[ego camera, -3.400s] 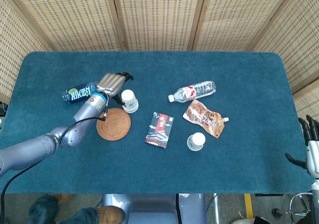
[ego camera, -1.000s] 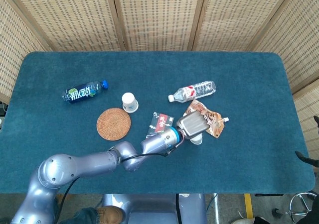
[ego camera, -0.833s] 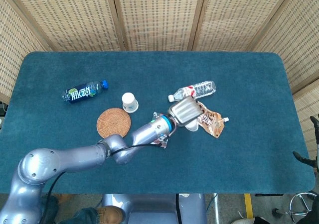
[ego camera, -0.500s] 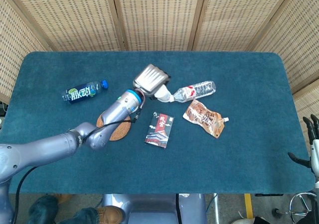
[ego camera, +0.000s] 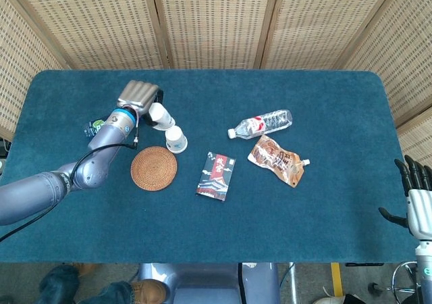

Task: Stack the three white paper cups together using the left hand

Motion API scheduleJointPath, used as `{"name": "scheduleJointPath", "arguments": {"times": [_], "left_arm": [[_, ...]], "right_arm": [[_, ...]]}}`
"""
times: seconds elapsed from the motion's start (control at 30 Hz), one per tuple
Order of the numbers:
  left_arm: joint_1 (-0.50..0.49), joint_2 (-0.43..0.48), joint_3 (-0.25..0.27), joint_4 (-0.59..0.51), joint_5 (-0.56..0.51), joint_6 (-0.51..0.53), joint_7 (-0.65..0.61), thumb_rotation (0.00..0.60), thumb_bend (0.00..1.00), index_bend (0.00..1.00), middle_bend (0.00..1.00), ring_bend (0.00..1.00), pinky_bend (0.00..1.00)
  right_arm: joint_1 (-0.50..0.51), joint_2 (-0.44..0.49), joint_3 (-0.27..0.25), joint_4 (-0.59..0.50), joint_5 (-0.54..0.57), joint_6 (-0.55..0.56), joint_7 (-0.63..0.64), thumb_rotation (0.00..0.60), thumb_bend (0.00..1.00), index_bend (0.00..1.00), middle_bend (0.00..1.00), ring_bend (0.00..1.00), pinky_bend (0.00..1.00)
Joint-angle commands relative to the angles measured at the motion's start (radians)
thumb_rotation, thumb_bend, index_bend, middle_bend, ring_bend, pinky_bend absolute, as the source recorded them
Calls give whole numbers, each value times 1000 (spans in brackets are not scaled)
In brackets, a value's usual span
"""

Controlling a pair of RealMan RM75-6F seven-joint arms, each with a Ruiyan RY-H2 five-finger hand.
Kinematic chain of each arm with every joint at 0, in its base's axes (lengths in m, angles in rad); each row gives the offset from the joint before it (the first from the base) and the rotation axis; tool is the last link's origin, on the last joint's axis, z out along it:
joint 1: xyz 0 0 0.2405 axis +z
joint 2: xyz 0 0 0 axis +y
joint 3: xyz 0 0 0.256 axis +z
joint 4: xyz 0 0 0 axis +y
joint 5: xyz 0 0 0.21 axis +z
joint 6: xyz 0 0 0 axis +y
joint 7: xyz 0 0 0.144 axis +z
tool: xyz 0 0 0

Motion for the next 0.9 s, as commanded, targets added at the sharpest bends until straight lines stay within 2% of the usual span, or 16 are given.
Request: {"name": "scheduleJointPath", "arguments": {"times": [0.03,0.3,0.53,0.7,0.9], "left_arm": [[-3,-7,11,-1,4,3,-15,600,238,605,459,393,387],[-49,-46,63,16,-74,13,7,600,236,598,454,390,381],[-52,-90,58,45,-68,7,-25,600,219,598,454,383,323],[-59,-112,64,64,-58,27,-22,600,215,597,454,380,319],[-59,-133,73,80,-58,26,-23,600,150,594,453,367,319]], "right_arm": [[0,1,0,0,1,0,1,600,0,0,0,0,0],[-4,6,-2,-5,2,3,7,600,0,0,0,0,0],[-5,9,-2,-6,1,7,10,600,0,0,0,0,0],[-6,11,-1,-4,4,6,16,600,0,0,0,0,0],[-5,11,-1,-1,4,5,20,600,0,0,0,0,0]]}}
